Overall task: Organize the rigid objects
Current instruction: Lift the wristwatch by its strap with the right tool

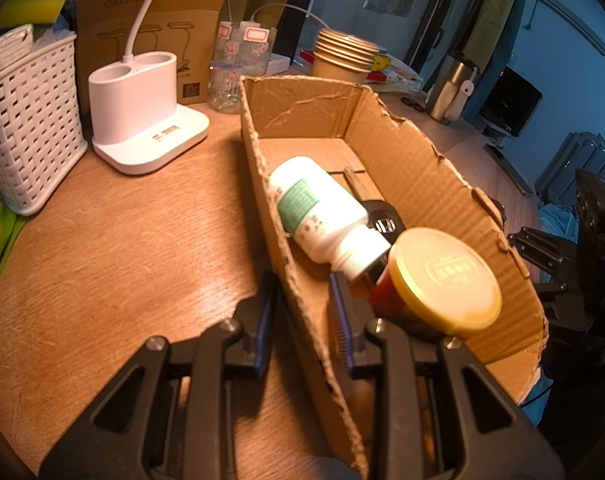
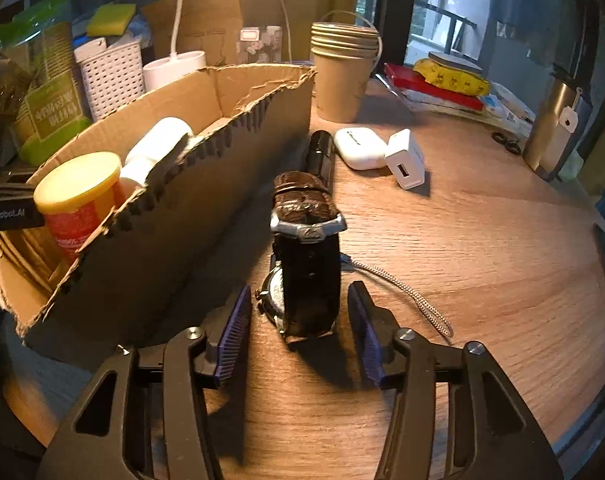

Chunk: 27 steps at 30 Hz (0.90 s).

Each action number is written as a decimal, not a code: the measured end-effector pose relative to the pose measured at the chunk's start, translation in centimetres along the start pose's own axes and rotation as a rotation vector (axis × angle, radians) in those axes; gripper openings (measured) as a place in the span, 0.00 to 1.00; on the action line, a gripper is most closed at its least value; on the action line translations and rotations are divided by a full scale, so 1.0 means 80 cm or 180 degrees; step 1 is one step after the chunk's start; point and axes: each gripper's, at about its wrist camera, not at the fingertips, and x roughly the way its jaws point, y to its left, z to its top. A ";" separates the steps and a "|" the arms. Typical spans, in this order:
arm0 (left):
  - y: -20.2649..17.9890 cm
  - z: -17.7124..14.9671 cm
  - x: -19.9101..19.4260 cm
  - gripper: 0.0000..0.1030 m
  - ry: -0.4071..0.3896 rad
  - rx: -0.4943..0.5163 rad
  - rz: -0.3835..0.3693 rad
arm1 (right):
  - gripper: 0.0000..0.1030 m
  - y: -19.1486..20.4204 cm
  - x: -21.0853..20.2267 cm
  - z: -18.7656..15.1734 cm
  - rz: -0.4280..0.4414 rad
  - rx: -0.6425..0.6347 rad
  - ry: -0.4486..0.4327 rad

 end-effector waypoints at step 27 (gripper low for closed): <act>0.000 0.000 0.000 0.28 -0.0001 -0.0001 -0.0001 | 0.45 -0.005 -0.012 0.004 0.0081 0.0185 -0.0170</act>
